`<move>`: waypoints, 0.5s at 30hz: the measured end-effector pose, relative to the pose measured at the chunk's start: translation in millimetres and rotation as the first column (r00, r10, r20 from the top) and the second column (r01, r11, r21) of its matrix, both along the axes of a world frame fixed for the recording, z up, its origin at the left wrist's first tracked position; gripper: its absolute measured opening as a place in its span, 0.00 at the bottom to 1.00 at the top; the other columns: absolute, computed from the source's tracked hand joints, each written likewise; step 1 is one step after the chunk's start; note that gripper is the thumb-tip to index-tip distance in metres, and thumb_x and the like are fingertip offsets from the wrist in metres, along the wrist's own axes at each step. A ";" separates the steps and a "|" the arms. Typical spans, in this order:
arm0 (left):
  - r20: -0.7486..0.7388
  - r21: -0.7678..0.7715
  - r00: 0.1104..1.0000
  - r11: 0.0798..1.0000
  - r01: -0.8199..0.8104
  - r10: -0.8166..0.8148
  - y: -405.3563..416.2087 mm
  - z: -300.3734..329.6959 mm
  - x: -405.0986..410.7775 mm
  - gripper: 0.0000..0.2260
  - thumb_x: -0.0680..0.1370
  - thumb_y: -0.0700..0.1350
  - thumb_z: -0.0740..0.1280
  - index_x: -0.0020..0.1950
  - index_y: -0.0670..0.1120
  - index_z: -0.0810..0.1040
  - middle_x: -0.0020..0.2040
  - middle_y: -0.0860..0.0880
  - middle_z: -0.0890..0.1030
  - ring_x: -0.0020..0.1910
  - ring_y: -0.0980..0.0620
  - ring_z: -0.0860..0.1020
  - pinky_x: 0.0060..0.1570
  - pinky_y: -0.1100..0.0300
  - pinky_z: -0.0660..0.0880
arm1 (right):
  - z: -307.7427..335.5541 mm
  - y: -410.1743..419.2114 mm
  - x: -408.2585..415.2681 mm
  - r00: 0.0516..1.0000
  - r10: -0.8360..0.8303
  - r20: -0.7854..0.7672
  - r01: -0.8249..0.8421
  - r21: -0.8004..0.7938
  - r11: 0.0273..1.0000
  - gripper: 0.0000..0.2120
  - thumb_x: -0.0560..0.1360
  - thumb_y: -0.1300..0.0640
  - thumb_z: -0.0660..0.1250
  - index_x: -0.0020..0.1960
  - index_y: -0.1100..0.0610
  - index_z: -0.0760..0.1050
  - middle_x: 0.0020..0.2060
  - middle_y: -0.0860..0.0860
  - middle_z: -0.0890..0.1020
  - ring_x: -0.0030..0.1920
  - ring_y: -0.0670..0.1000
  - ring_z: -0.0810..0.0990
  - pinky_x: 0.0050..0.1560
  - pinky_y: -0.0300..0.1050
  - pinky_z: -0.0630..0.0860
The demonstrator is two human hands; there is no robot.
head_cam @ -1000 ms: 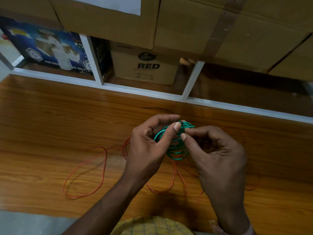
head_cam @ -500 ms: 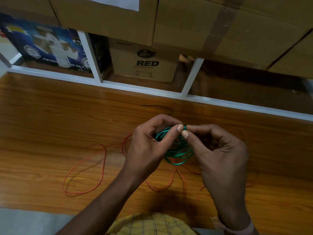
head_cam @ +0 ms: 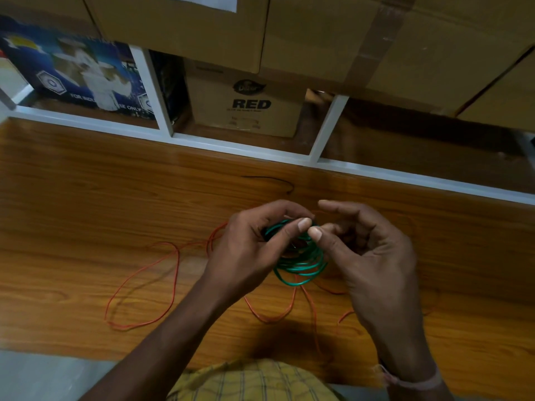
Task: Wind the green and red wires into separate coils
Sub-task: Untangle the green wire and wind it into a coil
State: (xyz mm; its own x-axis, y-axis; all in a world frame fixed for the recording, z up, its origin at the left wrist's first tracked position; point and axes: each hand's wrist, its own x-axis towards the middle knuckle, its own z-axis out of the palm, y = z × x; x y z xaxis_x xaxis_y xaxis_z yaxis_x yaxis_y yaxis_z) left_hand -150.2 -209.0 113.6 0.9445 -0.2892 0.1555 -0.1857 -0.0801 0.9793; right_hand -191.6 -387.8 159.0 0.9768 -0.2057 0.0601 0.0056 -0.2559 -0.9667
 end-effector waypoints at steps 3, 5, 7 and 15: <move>-0.003 0.006 1.000 1.000 0.007 -0.007 1.1 0.3 0.0 0.06 0.84 0.44 0.70 0.58 0.47 0.86 0.52 0.52 0.87 0.55 0.50 0.86 0.49 0.48 0.85 | -2.6 -1.0 0.0 0.999 0.039 -0.005 -0.039 -0.027 0.999 0.11 0.75 0.60 0.77 0.57 0.51 0.86 0.47 0.49 0.89 0.50 0.48 0.88 0.48 0.42 0.85; -0.003 0.017 1.000 1.000 0.005 -0.005 1.7 0.1 0.3 0.06 0.84 0.44 0.70 0.58 0.47 0.86 0.52 0.52 0.87 0.55 0.50 0.86 0.49 0.48 0.85 | -4.5 -1.1 1.1 0.999 0.039 -0.004 -0.039 -0.023 0.999 0.09 0.76 0.60 0.77 0.55 0.51 0.86 0.47 0.50 0.89 0.50 0.49 0.88 0.48 0.44 0.85; -0.010 0.022 1.000 1.000 0.004 -0.004 2.2 -0.4 1.2 0.06 0.84 0.44 0.70 0.58 0.47 0.86 0.52 0.52 0.88 0.55 0.51 0.86 0.49 0.50 0.85 | -5.3 -1.1 2.0 0.999 0.035 0.000 -0.034 -0.023 0.999 0.07 0.76 0.60 0.77 0.52 0.51 0.85 0.45 0.50 0.88 0.48 0.49 0.88 0.46 0.43 0.85; -0.023 0.086 1.000 0.996 -0.011 0.013 4.1 -5.7 4.4 0.06 0.84 0.46 0.70 0.58 0.49 0.86 0.52 0.54 0.88 0.55 0.54 0.86 0.50 0.46 0.85 | -9.5 -4.1 11.1 0.995 0.092 -0.044 -0.095 -0.081 0.992 0.03 0.79 0.61 0.74 0.48 0.54 0.83 0.42 0.50 0.87 0.44 0.47 0.87 0.42 0.41 0.83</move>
State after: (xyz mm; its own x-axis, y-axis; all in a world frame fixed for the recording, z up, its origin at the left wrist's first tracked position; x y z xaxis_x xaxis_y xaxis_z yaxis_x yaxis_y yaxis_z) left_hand -145.9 -204.9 107.9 0.9510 -0.2895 0.1084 -0.1613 -0.1657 0.9729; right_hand -180.5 -391.9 149.5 0.9934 -0.1093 0.0335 -0.0052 -0.3355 -0.9420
